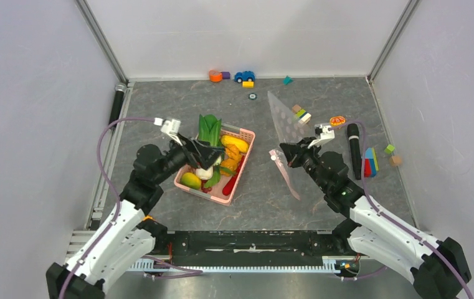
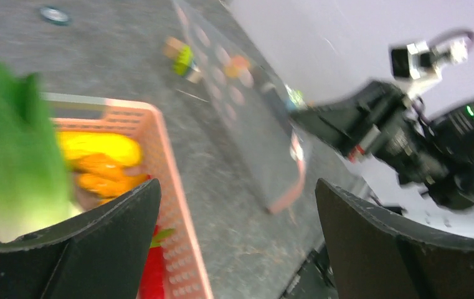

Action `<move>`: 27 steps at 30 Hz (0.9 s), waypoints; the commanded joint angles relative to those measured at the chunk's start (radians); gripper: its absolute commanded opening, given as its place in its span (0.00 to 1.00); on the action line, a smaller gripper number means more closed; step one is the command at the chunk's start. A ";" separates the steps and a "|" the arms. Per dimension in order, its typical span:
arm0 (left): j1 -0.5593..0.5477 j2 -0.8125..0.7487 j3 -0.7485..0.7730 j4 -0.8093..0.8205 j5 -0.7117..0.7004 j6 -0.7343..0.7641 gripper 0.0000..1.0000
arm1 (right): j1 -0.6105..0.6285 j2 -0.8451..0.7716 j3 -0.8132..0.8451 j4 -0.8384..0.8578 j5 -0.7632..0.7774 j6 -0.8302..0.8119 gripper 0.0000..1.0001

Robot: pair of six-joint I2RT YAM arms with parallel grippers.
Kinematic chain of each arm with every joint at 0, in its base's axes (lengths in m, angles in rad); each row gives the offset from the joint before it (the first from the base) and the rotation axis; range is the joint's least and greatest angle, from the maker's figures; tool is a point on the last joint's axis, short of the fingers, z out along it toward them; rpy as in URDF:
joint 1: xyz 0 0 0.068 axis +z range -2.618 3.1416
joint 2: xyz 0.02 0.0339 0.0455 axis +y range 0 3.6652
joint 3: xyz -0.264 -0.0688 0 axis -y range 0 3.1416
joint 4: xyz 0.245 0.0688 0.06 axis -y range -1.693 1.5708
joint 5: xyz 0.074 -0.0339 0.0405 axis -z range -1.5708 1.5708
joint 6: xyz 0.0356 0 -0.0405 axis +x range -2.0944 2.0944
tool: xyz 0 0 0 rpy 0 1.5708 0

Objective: Place the food in the zip-top bag and seal the zipper
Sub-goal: Pick up the zipper food storage bag at the center of the board, then open the zipper of the food storage bag at the center of the board.

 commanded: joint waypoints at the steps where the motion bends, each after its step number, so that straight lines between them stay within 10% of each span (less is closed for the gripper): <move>1: -0.239 0.036 0.021 0.087 -0.083 0.076 1.00 | -0.016 -0.031 0.030 0.133 0.017 0.089 0.00; 9: -0.465 0.350 0.131 0.172 -0.138 0.146 1.00 | -0.033 -0.010 0.121 0.050 -0.064 0.153 0.00; 27: -0.575 0.662 0.166 0.381 -0.088 0.163 0.77 | -0.054 -0.029 0.122 0.052 -0.127 0.316 0.00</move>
